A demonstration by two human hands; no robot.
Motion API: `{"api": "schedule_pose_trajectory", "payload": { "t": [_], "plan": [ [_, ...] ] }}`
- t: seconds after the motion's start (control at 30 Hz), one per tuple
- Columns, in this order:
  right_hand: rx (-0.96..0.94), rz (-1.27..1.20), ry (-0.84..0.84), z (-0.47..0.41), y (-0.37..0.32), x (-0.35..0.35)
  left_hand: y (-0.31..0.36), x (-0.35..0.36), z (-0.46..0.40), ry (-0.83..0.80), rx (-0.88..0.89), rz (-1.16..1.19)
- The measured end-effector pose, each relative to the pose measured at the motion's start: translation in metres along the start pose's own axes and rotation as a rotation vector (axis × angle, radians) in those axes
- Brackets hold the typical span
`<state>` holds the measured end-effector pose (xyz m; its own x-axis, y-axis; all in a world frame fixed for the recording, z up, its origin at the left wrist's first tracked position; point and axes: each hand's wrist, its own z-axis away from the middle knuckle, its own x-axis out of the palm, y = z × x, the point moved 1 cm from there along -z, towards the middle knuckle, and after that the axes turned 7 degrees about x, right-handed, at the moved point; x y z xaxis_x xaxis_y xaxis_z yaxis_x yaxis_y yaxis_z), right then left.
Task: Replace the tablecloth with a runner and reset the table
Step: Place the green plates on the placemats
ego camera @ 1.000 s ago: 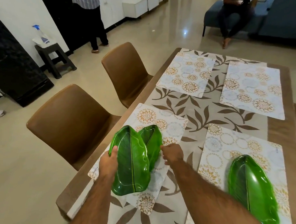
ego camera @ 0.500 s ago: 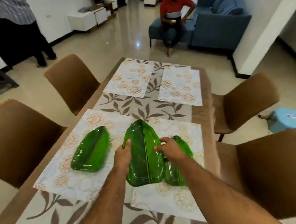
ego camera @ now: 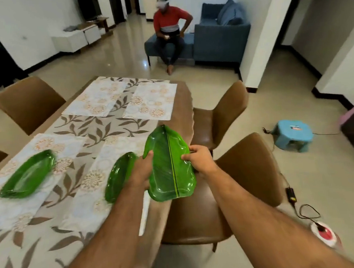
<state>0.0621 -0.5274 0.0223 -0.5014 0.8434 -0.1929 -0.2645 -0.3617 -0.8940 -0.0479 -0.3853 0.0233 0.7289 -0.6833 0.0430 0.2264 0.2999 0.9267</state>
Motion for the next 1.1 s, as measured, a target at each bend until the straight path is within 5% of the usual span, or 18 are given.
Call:
{"api": "schedule_pose_trajectory", "payload": {
  "t": [0.4, 0.7, 1.1],
  "plan": [
    [0.042, -0.100, 0.082, -0.019, 0.039, -0.179, -0.018, 0.173, 0.027, -0.194, -0.054, 0.050],
    [0.030, -0.133, 0.190, -0.065, 0.008, -0.318, 0.011, 0.329, 0.002, -0.256, 0.033, 0.008],
    [-0.002, -0.105, 0.088, -0.199, -0.001, -0.504, 0.010, 0.539, -0.061, -0.134, 0.079, -0.057]
  ]
}}
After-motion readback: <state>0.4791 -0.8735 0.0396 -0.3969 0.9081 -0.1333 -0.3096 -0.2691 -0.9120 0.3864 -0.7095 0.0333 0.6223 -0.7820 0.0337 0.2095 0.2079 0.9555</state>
